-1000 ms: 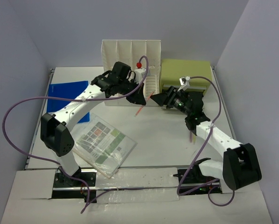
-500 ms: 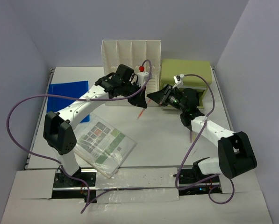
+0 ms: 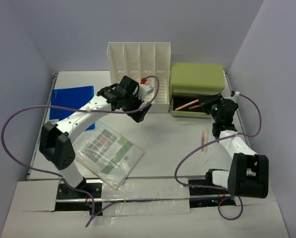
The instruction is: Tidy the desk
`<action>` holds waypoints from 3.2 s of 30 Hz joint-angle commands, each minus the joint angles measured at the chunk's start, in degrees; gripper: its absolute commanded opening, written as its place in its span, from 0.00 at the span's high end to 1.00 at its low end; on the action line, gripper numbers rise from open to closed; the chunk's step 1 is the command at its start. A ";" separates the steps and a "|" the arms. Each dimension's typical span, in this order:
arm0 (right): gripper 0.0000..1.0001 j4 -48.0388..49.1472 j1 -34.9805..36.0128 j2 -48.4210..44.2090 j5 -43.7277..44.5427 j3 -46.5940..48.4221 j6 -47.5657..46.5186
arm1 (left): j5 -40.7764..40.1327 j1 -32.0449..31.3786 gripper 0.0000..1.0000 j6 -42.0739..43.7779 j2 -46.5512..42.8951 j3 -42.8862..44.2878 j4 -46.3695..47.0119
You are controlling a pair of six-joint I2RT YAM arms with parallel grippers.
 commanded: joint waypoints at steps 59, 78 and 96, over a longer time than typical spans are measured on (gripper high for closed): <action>0.54 -35.40 -11.89 25.76 18.73 35.18 -23.57 | -17.59 8.61 0.01 10.33 -35.58 -45.74 20.21; 0.79 -31.84 -12.24 25.90 16.74 29.77 -22.42 | -16.66 8.61 0.01 10.50 -35.58 -45.69 20.07; 0.86 -31.17 -12.11 23.60 16.28 26.14 -22.72 | -16.28 8.70 0.01 10.50 -35.49 -45.61 19.86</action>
